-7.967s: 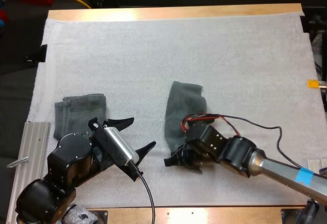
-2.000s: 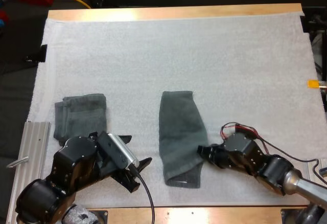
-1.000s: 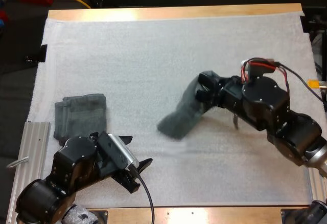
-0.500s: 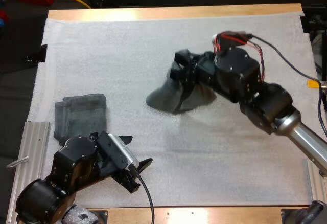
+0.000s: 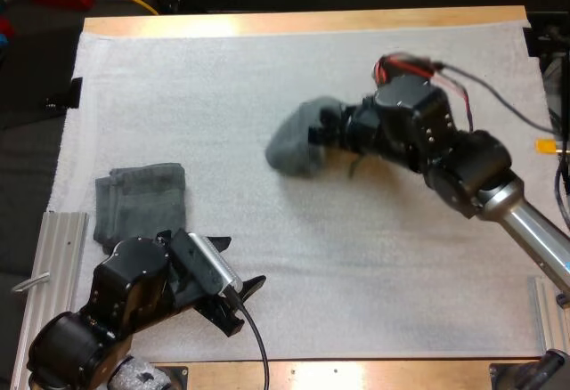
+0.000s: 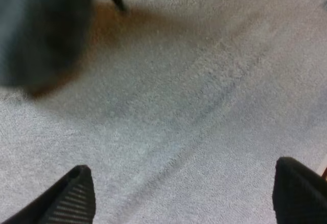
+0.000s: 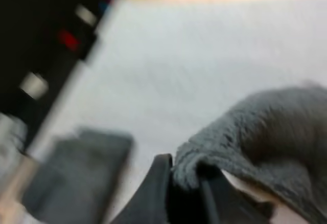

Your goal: Pick towel from pile, fold and stack

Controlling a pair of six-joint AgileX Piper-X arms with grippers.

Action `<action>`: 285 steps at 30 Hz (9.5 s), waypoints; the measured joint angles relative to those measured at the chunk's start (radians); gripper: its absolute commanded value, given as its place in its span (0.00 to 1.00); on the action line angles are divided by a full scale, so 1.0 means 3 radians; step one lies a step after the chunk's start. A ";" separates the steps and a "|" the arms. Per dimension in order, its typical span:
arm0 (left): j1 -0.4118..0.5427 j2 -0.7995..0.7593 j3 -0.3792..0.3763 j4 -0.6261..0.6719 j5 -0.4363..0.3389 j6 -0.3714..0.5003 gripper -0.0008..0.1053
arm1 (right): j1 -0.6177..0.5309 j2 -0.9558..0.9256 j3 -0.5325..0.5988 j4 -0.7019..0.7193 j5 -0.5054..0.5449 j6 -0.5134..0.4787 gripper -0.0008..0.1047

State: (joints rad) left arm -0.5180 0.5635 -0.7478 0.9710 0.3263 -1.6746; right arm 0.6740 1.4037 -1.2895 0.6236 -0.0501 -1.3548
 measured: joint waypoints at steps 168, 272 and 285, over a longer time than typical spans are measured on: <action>-0.0444 0.1928 -0.1012 0.1074 0.0607 -0.0149 0.01 | 0.0371 -0.1431 0.0635 0.2272 0.0257 -0.0237 0.01; 0.1272 0.3836 -0.1038 -0.1207 0.1518 -0.2251 0.65 | -0.1108 0.0659 0.0786 -0.0527 -0.1196 0.1899 0.17; 0.1272 0.3835 -0.1038 -0.1869 0.1948 -0.2947 0.61 | -0.1108 0.0657 0.0786 -0.1108 -0.1163 0.1923 0.60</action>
State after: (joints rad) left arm -0.1365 1.7139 -1.0591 0.4103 0.9106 -2.5587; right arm 0.3416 1.6008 -1.0537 0.2911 -0.3991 -0.7780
